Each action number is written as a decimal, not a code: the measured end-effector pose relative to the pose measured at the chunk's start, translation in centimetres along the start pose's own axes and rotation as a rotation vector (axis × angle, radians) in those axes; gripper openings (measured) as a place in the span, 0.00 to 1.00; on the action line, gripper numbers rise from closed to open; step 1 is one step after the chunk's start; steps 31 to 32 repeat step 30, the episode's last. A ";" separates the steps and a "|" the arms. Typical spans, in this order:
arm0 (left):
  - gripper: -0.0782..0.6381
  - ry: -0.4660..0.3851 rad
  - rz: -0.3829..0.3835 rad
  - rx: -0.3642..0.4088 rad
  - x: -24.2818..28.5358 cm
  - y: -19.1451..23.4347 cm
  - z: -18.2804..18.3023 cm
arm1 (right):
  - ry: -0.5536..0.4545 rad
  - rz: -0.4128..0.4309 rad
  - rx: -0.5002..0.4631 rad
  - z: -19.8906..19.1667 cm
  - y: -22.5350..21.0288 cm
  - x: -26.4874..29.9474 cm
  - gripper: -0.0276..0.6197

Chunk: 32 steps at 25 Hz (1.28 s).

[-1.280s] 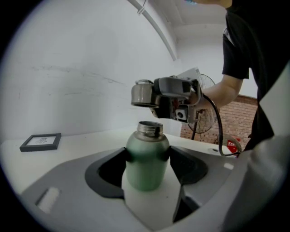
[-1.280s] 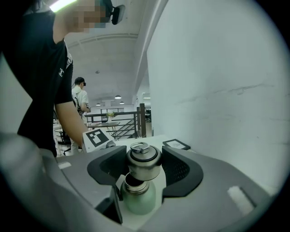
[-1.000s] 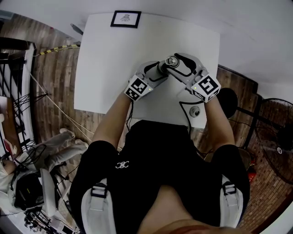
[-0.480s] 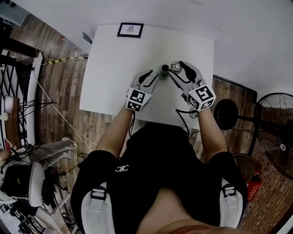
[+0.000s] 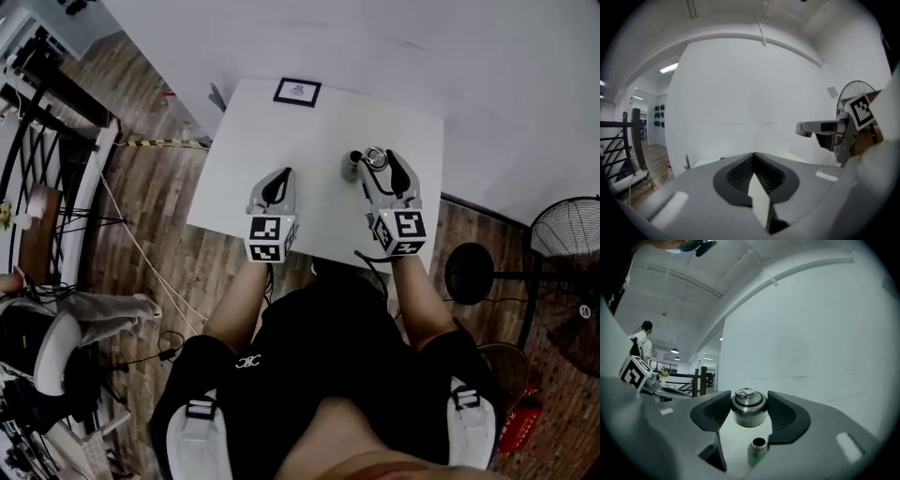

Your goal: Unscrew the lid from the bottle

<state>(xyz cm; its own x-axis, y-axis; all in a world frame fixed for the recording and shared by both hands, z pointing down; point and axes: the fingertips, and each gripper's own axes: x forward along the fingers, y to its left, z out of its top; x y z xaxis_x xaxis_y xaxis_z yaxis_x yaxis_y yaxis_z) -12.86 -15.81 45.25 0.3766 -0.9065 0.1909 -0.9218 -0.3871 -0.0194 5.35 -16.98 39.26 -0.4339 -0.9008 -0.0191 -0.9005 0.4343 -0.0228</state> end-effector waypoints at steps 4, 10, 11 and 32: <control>0.18 -0.035 0.083 -0.034 -4.6 2.4 2.0 | -0.027 -0.035 -0.006 1.5 1.8 -1.4 0.42; 0.18 -0.066 0.144 -0.022 -8.3 3.1 4.0 | -0.042 -0.010 0.001 2.1 4.2 -2.4 0.42; 0.18 -0.074 0.147 -0.018 -8.7 3.0 4.3 | -0.043 -0.010 0.000 2.2 4.4 -2.5 0.42; 0.18 -0.103 0.164 0.004 -8.8 2.3 5.8 | -0.068 0.003 -0.003 3.1 4.1 -2.4 0.42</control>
